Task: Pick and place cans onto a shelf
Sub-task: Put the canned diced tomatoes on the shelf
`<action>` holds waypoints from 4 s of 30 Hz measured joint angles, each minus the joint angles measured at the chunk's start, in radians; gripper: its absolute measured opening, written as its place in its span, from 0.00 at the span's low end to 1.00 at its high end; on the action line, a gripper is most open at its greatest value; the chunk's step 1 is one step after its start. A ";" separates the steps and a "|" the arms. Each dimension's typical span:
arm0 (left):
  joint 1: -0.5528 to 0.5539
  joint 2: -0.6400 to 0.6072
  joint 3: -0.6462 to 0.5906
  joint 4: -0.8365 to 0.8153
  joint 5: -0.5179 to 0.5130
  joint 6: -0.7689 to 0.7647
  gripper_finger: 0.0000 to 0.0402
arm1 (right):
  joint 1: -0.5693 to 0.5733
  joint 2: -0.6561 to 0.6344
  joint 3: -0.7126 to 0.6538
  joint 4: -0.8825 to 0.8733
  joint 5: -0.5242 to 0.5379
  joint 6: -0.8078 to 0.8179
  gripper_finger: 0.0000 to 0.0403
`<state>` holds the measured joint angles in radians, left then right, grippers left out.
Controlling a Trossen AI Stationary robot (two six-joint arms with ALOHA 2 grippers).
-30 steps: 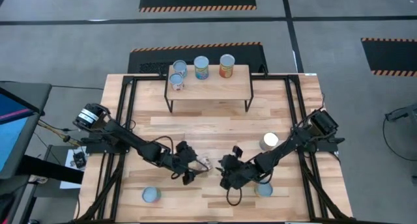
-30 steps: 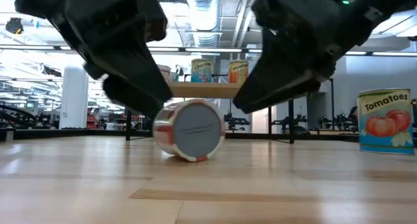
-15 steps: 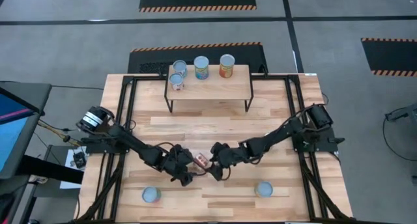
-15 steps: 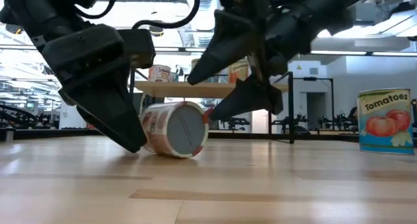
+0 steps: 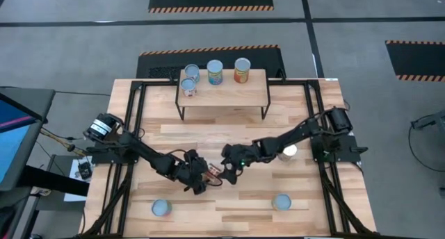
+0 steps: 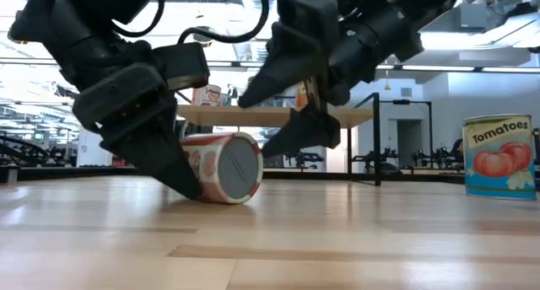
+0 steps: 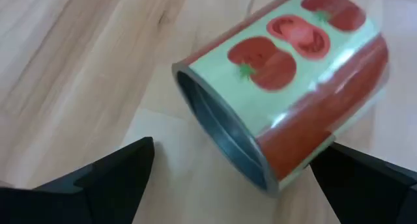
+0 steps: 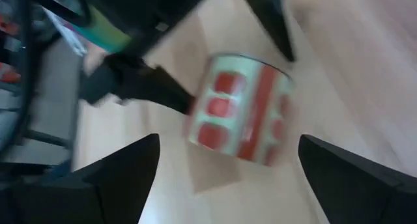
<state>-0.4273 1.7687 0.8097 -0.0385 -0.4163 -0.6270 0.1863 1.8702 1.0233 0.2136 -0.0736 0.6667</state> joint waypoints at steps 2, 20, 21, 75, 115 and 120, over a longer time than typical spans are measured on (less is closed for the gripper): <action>0.008 0.000 0.000 -0.001 -0.009 0.010 0.97 | -0.009 0.000 0.000 0.026 -0.031 0.008 0.99; 0.038 0.000 0.000 -0.017 -0.052 0.049 0.97 | -0.063 0.111 0.028 -0.013 0.011 -0.020 0.99; 0.039 0.000 0.000 -0.018 -0.058 0.048 0.97 | -0.062 0.125 0.037 -0.015 0.006 -0.018 0.99; 0.102 -0.086 -0.303 1.301 0.034 0.331 0.97 | 0.234 0.130 -0.127 0.908 0.996 -1.206 0.79; 0.515 -0.540 0.131 -0.142 0.067 0.481 0.67 | 0.175 -0.090 -0.127 0.142 0.932 -0.350 0.93; 0.643 -0.476 0.287 -0.303 0.134 0.575 0.66 | 0.164 -0.063 -0.127 0.165 0.880 -0.348 0.93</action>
<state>0.2160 1.2924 1.0963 -0.3410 -0.2819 -0.0520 0.3508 1.8072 0.8967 0.3789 0.8059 0.3189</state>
